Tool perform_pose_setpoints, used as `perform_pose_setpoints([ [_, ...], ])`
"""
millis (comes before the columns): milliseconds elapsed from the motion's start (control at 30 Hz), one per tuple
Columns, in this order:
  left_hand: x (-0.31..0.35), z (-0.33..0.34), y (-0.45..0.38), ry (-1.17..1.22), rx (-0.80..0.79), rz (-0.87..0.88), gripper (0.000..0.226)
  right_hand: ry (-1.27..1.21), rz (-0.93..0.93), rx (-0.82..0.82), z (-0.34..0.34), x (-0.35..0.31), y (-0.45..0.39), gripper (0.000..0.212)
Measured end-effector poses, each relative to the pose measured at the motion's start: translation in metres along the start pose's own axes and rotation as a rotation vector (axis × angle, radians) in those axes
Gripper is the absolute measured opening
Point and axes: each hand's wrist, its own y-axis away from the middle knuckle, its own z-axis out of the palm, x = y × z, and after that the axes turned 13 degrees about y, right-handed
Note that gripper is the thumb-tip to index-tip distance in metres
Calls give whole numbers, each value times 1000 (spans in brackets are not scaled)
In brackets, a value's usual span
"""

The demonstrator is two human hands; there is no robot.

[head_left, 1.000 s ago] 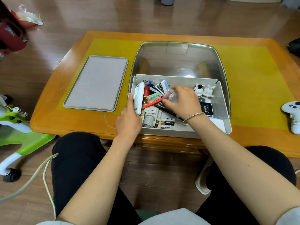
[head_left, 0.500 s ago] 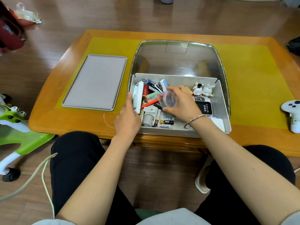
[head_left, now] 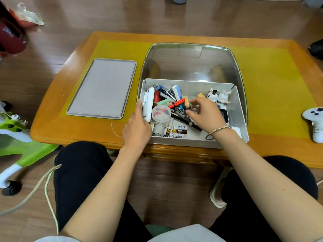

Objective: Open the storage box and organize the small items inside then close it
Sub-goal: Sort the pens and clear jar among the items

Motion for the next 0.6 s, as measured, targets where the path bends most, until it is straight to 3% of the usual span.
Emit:
perform_pose_setpoints([
  [167,2,-1,1,39,-5,12,69,156,139,-157,5,13,5,29],
  [300,11,-4,6,-54,208,287,50,198,159,-236,11,5,7,45],
  [367,19,-5,2,-85,158,375,57,217,163,-273,13,2,5,50],
  [500,27,4,-13,-302,-57,315,82,226,175,-307,13,3,2,42],
  [600,28,8,-16,-334,-95,345,80,186,181,-306,12,4,1,37],
])
